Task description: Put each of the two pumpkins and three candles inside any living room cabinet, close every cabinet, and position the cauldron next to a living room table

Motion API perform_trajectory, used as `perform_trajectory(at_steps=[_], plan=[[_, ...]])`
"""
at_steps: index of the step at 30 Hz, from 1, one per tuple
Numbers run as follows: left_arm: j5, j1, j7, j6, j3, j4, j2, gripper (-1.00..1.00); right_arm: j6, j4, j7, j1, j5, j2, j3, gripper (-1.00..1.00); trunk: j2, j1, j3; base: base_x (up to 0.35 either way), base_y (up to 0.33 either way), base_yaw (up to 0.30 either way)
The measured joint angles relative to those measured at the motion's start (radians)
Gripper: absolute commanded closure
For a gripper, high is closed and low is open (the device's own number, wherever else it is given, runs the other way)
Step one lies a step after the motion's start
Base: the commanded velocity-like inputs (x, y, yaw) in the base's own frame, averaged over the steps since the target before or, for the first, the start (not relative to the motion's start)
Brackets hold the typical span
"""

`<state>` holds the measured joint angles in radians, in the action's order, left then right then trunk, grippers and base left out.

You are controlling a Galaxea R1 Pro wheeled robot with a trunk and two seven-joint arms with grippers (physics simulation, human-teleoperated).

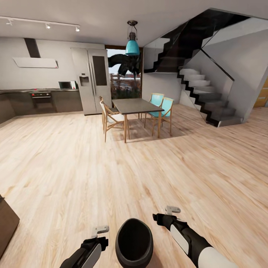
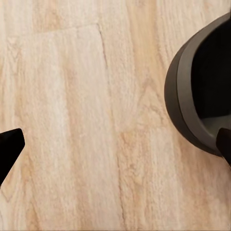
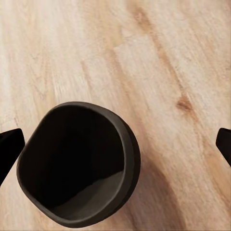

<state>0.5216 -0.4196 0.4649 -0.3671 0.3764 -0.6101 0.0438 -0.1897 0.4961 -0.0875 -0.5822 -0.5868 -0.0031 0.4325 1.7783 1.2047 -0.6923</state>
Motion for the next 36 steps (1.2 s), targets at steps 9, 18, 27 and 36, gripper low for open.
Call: perform_trajectory(at_steps=[9,18,27,36], plan=[[0.006,0.0,0.0,0.001,0.0,0.0,0.0,-1.0,-0.003,-0.039,-0.008,0.0,0.003,0.004,0.007,-1.0,0.0,0.0,0.0,0.042,0.0,0.0],[0.014,0.0,-0.012,0.001,-0.008,0.0,0.004,-1.0,0.056,-0.266,-0.011,0.0,0.011,0.04,0.011,-1.0,0.0,0.0,0.0,0.002,0.0,0.0],[0.044,-0.012,-0.245,-0.008,-0.012,0.001,0.022,-1.0,0.071,-0.29,-0.011,0.0,0.052,0.053,0.011,-1.0,0.0,0.0,0.0,0.0,0.0,0.0],[0.081,-0.014,-0.275,0.069,-0.013,0.073,0.032,-1.0,0.079,-0.283,-0.011,0.0,0.056,0.054,0.012,-1.0,0.0,0.0,0.0,0.0,0.0,0.0]])
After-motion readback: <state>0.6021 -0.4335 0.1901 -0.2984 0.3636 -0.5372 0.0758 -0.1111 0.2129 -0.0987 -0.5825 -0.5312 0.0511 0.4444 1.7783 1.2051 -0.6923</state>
